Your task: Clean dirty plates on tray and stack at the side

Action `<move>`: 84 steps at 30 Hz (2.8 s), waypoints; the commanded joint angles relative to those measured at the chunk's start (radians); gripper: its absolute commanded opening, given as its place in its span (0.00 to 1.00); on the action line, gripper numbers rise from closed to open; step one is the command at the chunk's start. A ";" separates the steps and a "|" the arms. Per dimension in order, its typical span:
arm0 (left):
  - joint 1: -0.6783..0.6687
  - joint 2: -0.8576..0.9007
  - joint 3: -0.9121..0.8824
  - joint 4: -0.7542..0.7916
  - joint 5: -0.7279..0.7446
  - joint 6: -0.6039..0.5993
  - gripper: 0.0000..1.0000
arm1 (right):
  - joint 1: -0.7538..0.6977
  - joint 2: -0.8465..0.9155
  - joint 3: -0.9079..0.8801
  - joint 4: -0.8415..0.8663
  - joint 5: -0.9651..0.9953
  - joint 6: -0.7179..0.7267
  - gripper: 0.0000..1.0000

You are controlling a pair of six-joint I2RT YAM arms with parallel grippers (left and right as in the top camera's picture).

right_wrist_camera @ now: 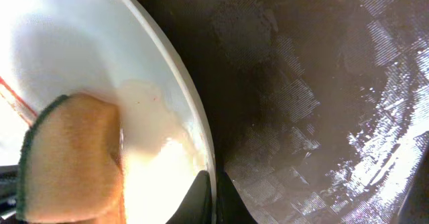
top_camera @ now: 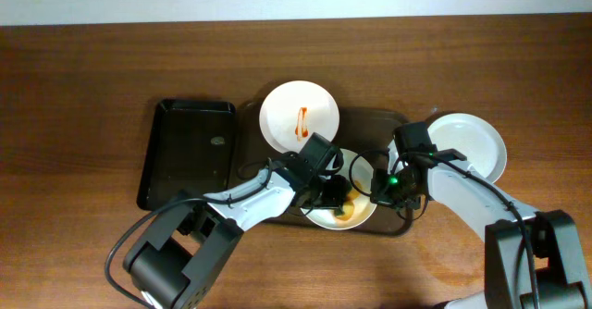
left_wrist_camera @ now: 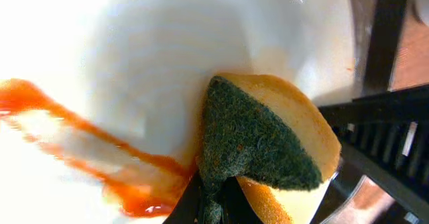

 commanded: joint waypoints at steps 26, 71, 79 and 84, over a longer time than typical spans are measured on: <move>0.196 -0.256 0.006 -0.216 -0.079 0.073 0.00 | 0.010 0.001 -0.010 -0.009 0.017 -0.011 0.04; 0.168 -0.362 0.006 -0.380 -0.554 0.104 0.00 | 0.010 0.001 -0.002 0.081 0.193 -0.025 0.04; 0.243 -0.362 0.006 -0.428 -0.553 0.104 0.00 | 0.008 -0.080 0.095 -0.127 0.230 -0.038 0.04; 0.243 -0.362 0.006 -0.427 -0.553 0.104 0.00 | 0.010 -0.169 0.305 -0.328 0.433 -0.076 0.04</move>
